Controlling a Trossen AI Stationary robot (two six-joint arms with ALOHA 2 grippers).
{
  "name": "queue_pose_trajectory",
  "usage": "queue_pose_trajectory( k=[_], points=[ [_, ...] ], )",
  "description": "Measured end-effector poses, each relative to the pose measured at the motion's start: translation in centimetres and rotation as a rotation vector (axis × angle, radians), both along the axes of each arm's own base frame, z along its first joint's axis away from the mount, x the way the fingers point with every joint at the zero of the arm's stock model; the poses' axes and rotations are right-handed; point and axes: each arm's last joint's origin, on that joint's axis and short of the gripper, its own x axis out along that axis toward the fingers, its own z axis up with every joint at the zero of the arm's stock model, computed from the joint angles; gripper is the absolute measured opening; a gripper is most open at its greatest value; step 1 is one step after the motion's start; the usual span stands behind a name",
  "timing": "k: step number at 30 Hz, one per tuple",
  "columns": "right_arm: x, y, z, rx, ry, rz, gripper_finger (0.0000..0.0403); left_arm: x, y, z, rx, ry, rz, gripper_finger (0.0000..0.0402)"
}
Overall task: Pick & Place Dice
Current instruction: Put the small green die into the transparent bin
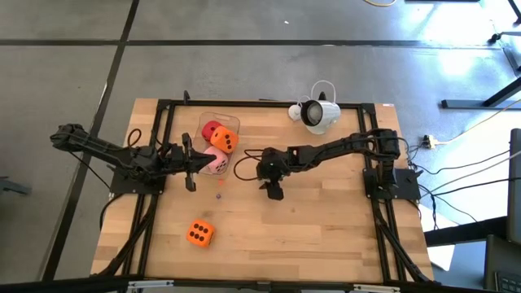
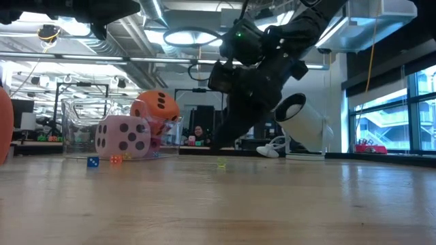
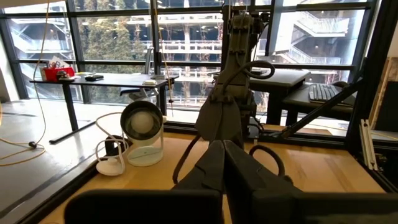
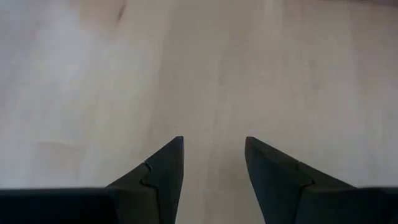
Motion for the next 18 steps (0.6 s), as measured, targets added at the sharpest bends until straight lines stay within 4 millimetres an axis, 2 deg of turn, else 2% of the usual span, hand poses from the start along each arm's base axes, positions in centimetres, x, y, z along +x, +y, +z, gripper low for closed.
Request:
queue_pose_trajectory(
  k=[14,18],
  points=[
    [0.03,-0.06,-0.08,-0.213,-0.015,0.005,0.0171,0.00,0.00,0.01,0.000,0.000,0.000,0.0004],
    [0.02,0.13,-0.63,-0.229,0.006,0.010,0.0171,0.00,0.00,-0.01,0.001,0.001,0.000,0.0004]
  ],
)
